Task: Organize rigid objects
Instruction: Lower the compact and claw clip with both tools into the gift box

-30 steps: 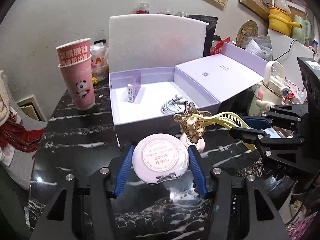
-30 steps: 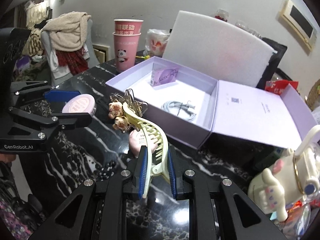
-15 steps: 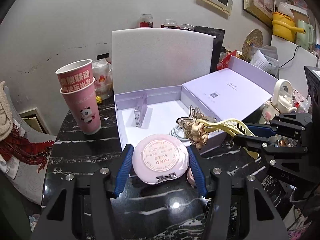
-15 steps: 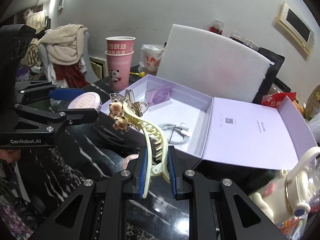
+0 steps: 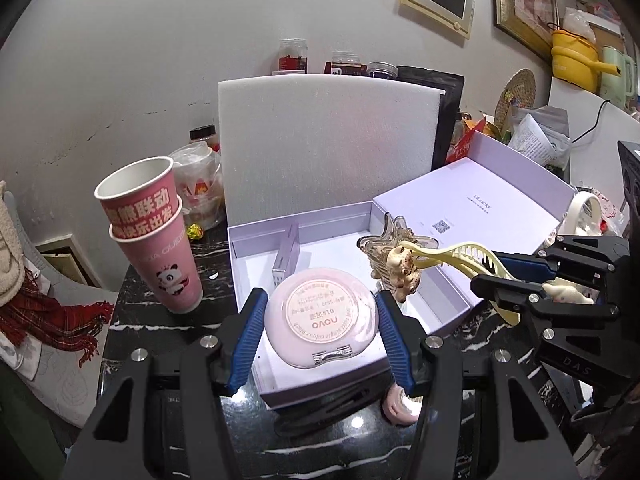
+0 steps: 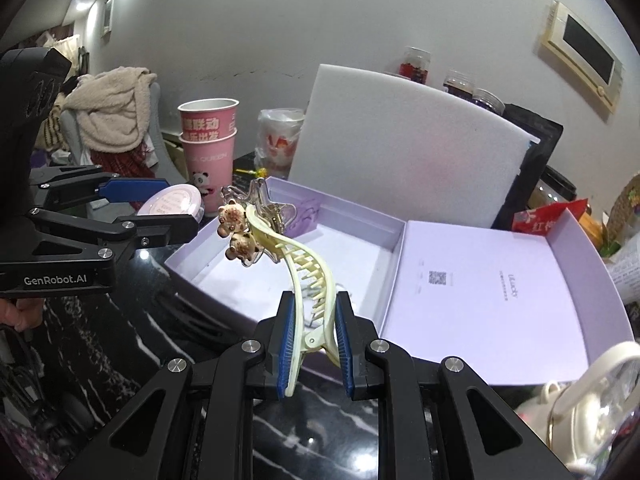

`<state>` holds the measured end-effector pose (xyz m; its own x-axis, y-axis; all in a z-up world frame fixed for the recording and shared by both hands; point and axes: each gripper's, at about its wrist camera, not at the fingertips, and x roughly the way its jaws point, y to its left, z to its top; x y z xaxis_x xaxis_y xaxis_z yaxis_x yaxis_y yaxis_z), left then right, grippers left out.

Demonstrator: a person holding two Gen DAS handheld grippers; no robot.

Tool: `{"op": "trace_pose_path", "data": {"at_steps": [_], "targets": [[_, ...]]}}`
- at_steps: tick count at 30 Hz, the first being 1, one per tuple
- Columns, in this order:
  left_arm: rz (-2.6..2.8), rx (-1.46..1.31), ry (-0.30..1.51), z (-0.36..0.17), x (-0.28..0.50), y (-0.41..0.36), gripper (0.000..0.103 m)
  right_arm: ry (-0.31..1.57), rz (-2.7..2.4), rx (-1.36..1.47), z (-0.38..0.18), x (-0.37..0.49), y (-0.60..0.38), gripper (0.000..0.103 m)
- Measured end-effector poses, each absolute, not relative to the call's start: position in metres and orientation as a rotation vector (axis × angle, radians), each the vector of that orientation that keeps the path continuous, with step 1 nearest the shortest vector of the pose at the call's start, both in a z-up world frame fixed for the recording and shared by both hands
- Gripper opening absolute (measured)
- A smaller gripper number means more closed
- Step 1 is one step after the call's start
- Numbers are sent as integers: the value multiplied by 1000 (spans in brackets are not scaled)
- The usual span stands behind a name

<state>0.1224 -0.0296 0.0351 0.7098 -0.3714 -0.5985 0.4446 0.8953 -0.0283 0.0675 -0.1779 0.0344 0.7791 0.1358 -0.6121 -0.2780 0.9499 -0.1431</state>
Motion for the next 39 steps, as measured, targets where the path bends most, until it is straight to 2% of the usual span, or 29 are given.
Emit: {"op": "trace_pose_path", "data": {"at_steps": [24,39], "targets": [[-446,161,603,58,181,-52,55,610,179,-193,74,138,-198,19],[-424,197,610,49,230,-56,55,692,146,-222,60,192,-194,19]]}}
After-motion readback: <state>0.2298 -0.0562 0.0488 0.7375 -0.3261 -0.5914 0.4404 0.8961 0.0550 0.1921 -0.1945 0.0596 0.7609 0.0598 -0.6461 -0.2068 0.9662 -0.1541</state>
